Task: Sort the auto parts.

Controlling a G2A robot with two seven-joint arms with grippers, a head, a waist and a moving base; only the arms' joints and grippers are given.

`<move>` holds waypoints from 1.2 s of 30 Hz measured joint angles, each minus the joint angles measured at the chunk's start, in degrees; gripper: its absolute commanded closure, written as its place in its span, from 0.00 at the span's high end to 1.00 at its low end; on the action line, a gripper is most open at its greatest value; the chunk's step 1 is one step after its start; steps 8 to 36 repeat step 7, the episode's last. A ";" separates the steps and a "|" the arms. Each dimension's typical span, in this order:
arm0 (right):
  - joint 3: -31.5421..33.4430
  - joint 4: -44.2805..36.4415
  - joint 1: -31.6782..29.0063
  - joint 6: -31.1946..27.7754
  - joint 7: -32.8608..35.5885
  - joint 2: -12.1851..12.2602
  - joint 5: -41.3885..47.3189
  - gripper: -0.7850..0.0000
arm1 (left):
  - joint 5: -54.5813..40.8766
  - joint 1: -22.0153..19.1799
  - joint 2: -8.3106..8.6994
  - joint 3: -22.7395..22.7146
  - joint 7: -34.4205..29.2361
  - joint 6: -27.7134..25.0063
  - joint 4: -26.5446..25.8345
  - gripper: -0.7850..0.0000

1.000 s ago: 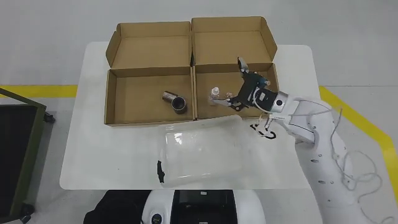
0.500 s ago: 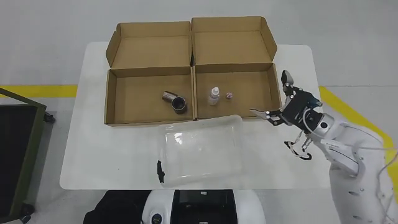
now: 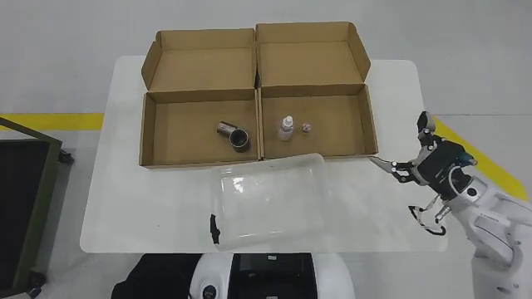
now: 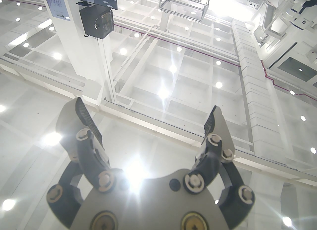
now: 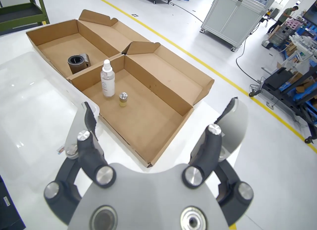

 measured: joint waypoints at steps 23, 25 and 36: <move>0.25 0.15 -0.63 0.54 -1.14 0.12 -0.02 1.00 | 0.00 0.00 0.00 0.00 0.00 0.00 0.00 1.00; 0.25 0.15 -0.63 0.54 -1.14 0.12 -0.02 1.00 | 0.00 0.00 0.00 0.00 0.00 0.00 0.00 1.00; 0.25 0.15 -0.63 0.54 -1.14 0.12 -0.02 1.00 | 0.00 0.00 0.00 0.00 0.00 0.00 0.00 1.00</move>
